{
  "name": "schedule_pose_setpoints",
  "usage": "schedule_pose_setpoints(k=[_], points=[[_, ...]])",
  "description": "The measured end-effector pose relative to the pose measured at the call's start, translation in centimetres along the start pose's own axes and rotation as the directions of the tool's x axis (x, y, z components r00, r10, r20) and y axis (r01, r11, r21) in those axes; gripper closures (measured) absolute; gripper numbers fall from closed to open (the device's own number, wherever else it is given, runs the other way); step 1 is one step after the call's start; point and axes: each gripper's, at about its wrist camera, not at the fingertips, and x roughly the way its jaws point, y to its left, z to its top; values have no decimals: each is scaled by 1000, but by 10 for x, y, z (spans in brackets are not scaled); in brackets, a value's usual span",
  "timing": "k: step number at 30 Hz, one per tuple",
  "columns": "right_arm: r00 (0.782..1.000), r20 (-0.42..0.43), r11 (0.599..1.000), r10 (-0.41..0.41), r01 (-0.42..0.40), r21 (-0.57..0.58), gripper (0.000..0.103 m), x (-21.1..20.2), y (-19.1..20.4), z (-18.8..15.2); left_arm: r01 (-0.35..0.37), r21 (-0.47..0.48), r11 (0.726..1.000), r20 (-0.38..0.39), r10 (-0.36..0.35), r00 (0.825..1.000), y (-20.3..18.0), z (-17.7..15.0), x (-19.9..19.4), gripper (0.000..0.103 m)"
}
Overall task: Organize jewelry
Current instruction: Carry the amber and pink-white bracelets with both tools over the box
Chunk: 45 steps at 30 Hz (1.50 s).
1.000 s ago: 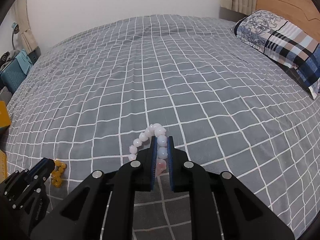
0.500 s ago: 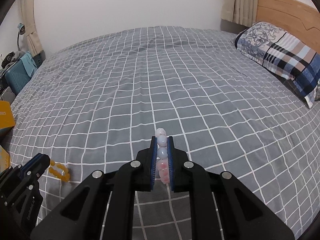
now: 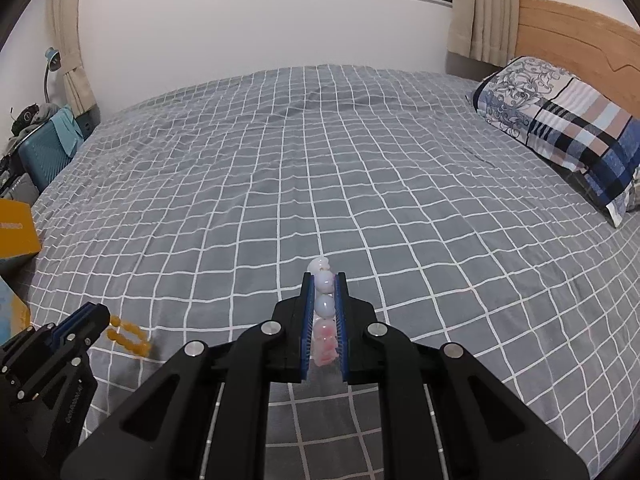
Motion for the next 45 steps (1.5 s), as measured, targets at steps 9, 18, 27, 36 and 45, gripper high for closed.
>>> schedule_pose_setpoints(k=[9, 18, 27, 36, 45], points=[[999, 45, 1000, 1, 0, -21, 94, -22, 12, 4, -6, -22, 1000, 35, 7, 999, 10, 7, -25, 94], [998, 57, 998, 21, -18, -57, 94, -57, 49, 10, -25, -49, 998, 20, 26, 999, 42, 16, -57, 94], [991, 83, 988, 104, -93, -121, 94, -110, 119, 15, -96, -100, 990, 65, 102, 993, 113, 12, -125, 94], [969, 93, 955, 230, -207, -212, 94, -169, 214, 2, -162, -180, 970, 66, 176, 982, 200, -13, -184, 94], [926, 75, 891, 370, -331, -311, 94, -213, 311, -30, -247, -275, 929, 20, 263, 965, 291, -53, -225, 94]])
